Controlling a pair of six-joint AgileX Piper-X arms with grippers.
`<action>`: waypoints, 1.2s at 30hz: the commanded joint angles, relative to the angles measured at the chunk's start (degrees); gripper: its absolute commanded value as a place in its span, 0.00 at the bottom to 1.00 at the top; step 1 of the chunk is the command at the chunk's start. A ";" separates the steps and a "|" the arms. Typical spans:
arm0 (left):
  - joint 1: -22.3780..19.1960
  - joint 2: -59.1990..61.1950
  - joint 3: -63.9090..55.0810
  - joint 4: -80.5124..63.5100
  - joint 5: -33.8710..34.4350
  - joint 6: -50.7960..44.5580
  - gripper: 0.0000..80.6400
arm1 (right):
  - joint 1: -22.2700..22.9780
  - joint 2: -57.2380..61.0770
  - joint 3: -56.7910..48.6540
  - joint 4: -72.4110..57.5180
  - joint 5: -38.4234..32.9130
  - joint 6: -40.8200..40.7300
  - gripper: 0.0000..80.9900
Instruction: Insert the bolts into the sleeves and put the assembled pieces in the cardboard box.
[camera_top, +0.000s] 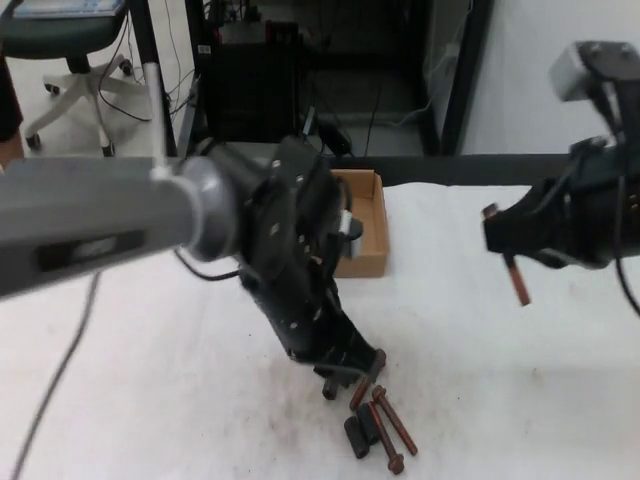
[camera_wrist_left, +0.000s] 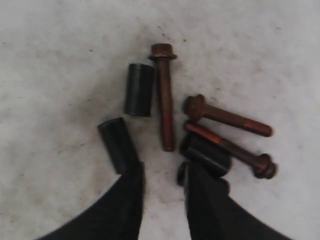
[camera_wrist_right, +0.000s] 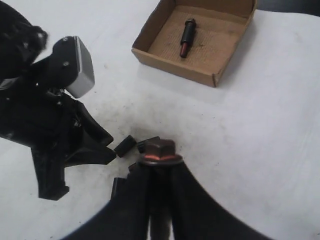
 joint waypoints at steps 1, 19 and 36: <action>-0.13 1.10 -2.24 1.77 -2.08 0.03 0.37 | -2.17 -1.61 -0.34 0.08 -1.19 -0.08 0.01; -0.13 4.70 -4.31 2.48 -8.84 0.22 0.37 | -3.73 -2.09 -0.34 0.15 -2.52 -0.08 0.01; -0.84 4.81 -4.31 0.70 -5.06 -2.94 0.37 | -3.74 -2.09 -0.34 -0.71 -2.01 -0.08 0.01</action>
